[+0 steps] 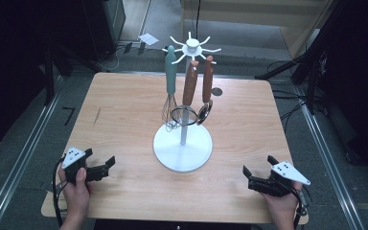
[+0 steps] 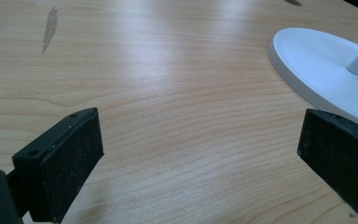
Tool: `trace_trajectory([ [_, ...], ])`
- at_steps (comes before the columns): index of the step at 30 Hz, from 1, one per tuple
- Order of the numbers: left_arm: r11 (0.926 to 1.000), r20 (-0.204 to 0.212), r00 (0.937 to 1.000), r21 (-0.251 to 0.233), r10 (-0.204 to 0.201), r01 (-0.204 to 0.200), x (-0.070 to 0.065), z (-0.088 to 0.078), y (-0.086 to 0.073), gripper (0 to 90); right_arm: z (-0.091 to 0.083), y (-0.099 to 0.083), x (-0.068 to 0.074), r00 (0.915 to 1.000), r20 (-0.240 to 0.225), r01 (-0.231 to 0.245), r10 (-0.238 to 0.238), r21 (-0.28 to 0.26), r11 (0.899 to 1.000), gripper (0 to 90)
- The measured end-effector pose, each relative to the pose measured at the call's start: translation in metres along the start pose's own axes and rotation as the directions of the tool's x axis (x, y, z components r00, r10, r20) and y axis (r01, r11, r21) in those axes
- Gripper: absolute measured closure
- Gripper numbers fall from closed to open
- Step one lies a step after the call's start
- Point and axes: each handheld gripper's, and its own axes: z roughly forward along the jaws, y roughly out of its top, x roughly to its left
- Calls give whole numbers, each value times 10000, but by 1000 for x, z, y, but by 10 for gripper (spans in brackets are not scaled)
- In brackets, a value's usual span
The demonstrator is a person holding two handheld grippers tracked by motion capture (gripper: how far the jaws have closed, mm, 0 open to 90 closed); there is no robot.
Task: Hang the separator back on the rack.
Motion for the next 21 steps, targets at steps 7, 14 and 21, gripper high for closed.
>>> trace_trajectory([
  [7, 10000, -3, 10000, 24, 16, -16, 0, 0, 0, 3, -11, -9, -25, 9970, 762, -117, 100, 214, 9997, 0],
  [14, 10000, 33, 10000, 65, -76, 75, 1, 1, 0, 3, -17, -14, -40, 9921, 1182, -457, 428, 222, 9987, 0],
  [21, 9997, 42, 9998, 173, -172, 171, 2, 3, 2, 3, -20, -19, -47, 9872, 1380, -844, 803, 240, 9961, 0],
])
